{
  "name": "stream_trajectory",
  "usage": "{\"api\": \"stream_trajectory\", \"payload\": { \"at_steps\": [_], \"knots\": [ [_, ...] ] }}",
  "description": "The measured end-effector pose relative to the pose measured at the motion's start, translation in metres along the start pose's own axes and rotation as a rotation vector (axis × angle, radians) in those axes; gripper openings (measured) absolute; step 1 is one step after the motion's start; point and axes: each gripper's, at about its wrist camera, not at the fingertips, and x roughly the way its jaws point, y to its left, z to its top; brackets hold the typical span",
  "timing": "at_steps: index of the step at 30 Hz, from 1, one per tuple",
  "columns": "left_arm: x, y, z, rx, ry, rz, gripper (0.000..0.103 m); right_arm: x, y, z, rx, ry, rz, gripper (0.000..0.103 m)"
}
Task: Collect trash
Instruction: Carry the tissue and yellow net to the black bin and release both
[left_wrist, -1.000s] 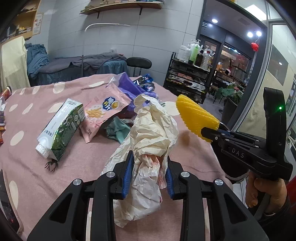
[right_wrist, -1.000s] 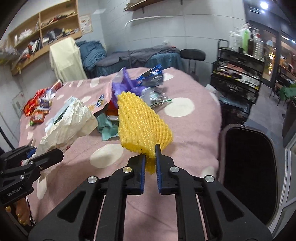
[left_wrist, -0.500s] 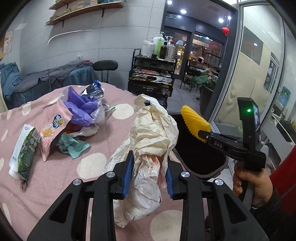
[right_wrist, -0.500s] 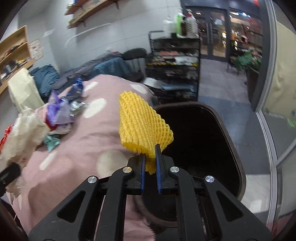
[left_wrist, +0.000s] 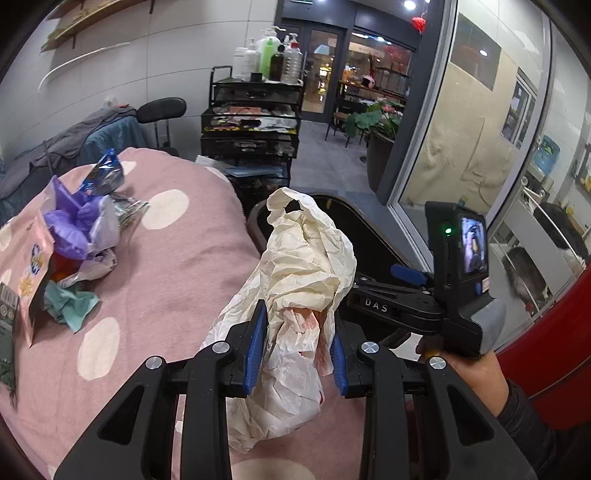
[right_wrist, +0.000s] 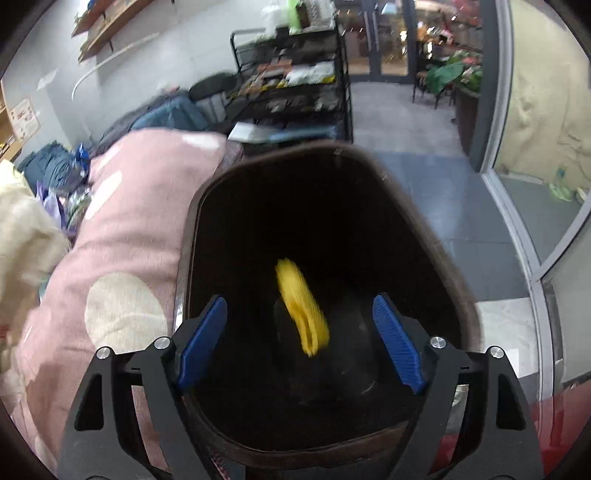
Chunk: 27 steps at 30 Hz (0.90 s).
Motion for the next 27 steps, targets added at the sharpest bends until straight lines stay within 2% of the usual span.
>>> {"api": "stream_trajectory", "payload": {
  "at_steps": [8, 20, 26, 27],
  "knots": [
    [0.037, -0.015, 0.027, -0.006, 0.101, -0.092, 0.031, -0.035, -0.031, 0.006, 0.093, -0.122, -0.114, 0.087],
    [0.102, -0.047, 0.042, 0.059, 0.216, -0.080, 0.031, -0.059, -0.077, 0.018, 0.181, -0.175, -0.179, 0.090],
    [0.112, -0.056, 0.039, 0.079, 0.237, -0.077, 0.036, -0.060, -0.085, 0.020, 0.183, -0.167, -0.181, 0.090],
    [0.114, -0.058, 0.039, 0.084, 0.239, -0.073, 0.039, -0.060, -0.086, 0.020, 0.182, -0.168, -0.182, 0.090]
  ]
}}
